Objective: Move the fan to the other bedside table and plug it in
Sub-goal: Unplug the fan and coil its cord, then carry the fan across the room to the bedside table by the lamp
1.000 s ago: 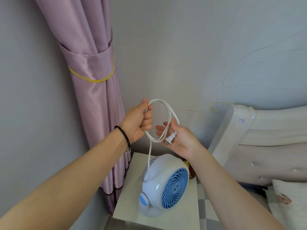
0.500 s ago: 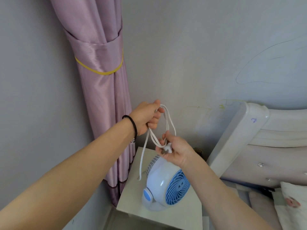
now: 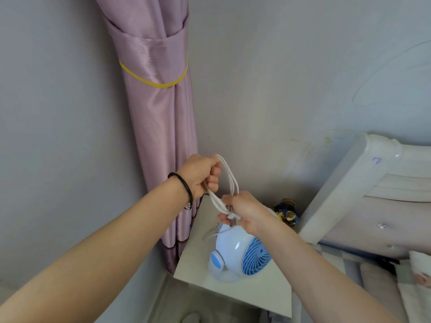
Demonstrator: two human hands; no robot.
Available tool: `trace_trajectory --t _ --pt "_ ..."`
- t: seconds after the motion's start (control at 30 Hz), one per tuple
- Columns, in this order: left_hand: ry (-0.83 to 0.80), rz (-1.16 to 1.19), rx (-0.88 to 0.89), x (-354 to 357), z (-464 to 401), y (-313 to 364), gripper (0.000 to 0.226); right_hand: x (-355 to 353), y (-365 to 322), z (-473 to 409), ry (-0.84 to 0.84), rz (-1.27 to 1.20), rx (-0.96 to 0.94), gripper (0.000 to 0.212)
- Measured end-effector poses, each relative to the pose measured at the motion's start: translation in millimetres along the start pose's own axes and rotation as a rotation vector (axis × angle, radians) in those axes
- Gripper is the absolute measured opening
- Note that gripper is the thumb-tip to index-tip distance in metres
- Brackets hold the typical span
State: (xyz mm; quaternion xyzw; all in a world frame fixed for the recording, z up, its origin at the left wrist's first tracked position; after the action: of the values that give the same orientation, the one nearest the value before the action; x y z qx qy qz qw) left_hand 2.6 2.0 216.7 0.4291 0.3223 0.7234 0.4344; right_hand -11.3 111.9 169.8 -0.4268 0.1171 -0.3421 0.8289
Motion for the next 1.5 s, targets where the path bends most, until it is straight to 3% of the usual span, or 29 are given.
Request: trace_trajectory --t 0.1,0.2,0.4,0.5,0.57,0.67,0.7,0.77,0.83,0.97,1.13,1.27,1.37,1.5 --pt "0.126 -0.085 0.000 -26 2 -38 0.023 -15 -7 1 0.143 0.331 -0.128 0.011" --pt "0.095 -0.197 -0.107 -38 0 -79 0.018 -17 -16 7 0.158 0.543 -0.221 0.023" --pt "-0.038 -0.595 -0.058 -30 -32 -95 0.061 -26 -29 5 0.109 0.651 -0.283 0.023" --pt "-0.155 -0.516 -0.051 -23 -50 -103 0.066 -30 -39 2 0.063 0.663 -0.329 0.024" --pt "-0.188 -0.429 -0.070 -22 -62 -109 0.055 -33 -44 1 0.052 0.673 -0.341 0.024" --pt "-0.199 -0.436 -0.072 -17 -77 -111 0.011 -37 -51 -4 0.019 0.718 -0.358 0.027" --pt "-0.160 -0.457 -0.057 -18 -80 -108 0.014 -38 -53 -4 0.016 0.727 -0.374 0.028" --pt "-0.051 -0.444 -0.005 -24 -85 -104 0.024 -44 -53 -7 0.047 0.674 -0.402 0.031" --pt "0.006 -0.387 0.044 -29 -86 -101 0.020 -52 -48 -12 0.120 0.564 -0.400 0.036" --pt "0.082 -0.135 0.052 -46 -93 -108 0.019 -61 -15 -32 0.242 0.296 -0.270 0.037" --pt "0.020 0.150 0.044 -62 -86 -113 0.021 -50 25 -61 0.270 0.083 -0.148 0.019" --pt "0.020 0.033 0.064 -65 -76 -120 0.026 -39 40 -74 0.304 -0.045 -0.114 0.023" --pt "0.129 -0.101 0.121 -66 -76 -115 0.035 -31 41 -75 0.286 -0.082 -0.175 0.040" --pt "0.233 -0.161 0.193 -66 -74 -110 0.031 -27 45 -65 0.206 -0.075 -0.215 0.053"
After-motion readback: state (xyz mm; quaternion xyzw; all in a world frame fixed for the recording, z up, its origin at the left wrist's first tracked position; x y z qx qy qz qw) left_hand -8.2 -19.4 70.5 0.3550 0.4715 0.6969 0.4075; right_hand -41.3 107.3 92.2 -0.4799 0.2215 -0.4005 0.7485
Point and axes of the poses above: each hand's wrist, its own z-axis away from the middle knuckle, its own x-axis out of the palm, y = z × x, the point moved 5 cm from there along -z, towards the middle knuckle, and after that the axes turned 15 degrees about -y, right-handed, at the moved point
